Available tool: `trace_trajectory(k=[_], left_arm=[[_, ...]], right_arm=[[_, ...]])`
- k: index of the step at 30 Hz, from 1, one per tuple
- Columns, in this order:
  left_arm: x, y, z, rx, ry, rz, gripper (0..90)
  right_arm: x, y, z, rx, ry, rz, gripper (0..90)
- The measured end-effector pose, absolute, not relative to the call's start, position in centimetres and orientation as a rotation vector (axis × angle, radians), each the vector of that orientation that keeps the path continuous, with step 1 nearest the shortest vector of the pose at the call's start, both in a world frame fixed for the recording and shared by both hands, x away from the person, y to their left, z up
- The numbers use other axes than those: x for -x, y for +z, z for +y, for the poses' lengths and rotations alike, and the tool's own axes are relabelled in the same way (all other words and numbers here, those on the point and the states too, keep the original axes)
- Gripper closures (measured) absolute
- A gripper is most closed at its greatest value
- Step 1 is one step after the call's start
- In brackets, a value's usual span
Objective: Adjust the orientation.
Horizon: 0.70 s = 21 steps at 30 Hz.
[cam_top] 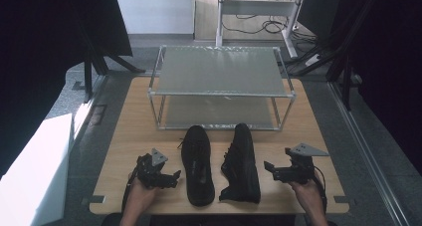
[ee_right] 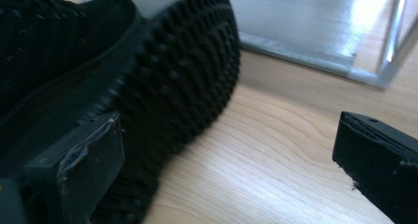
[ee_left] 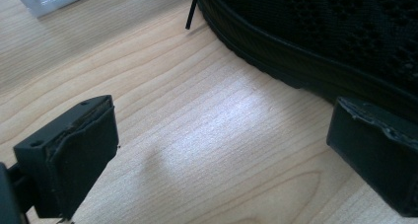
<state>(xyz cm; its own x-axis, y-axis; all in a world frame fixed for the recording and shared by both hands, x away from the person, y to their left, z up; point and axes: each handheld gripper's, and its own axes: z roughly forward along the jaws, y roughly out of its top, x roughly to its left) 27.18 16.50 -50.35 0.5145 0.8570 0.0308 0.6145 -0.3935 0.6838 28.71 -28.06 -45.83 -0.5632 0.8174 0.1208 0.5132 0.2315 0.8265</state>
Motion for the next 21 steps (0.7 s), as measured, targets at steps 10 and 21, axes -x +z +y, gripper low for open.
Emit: trace_trajectory(k=[10, 21], left_arm=[[-27.2, -50.5, 16.4, -2.145, 0.51, 1.2, 0.0], [-27.3, -50.5, 16.4, -2.153, 0.509, 1.203, 0.0]], right_arm=[[-28.7, -45.2, -24.1, -1.174, 1.26, 2.25, 0.0], [-29.0, -46.3, -21.1, -1.122, 1.225, 2.303, 0.0]])
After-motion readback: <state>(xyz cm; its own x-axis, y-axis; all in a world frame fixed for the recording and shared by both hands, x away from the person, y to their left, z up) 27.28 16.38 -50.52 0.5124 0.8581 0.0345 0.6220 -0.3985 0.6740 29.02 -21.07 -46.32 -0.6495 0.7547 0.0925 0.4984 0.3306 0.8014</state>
